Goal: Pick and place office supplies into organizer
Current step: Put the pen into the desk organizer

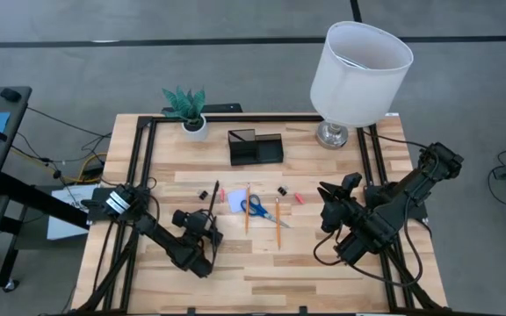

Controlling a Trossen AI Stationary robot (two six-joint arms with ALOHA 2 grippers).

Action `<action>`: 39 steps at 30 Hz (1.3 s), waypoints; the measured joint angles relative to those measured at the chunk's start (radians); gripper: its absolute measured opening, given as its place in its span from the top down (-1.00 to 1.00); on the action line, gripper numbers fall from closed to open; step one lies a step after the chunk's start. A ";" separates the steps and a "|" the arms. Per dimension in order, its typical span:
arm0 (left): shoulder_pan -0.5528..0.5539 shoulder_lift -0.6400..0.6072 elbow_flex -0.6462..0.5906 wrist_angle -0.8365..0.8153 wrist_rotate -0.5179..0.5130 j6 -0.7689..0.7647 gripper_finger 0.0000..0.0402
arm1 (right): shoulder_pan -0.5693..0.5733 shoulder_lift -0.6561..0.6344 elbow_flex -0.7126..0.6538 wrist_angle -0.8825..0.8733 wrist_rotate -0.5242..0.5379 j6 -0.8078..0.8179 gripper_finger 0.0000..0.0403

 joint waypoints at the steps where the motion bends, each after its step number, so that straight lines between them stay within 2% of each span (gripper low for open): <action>1: 0.001 0.000 -0.007 0.015 -0.006 -0.008 -0.31 | 0.000 0.000 0.000 0.000 0.000 0.000 0.62; 39: 0.063 -0.001 -0.067 0.113 -0.053 0.027 -0.31 | -0.005 0.000 0.000 0.000 0.004 -0.002 0.62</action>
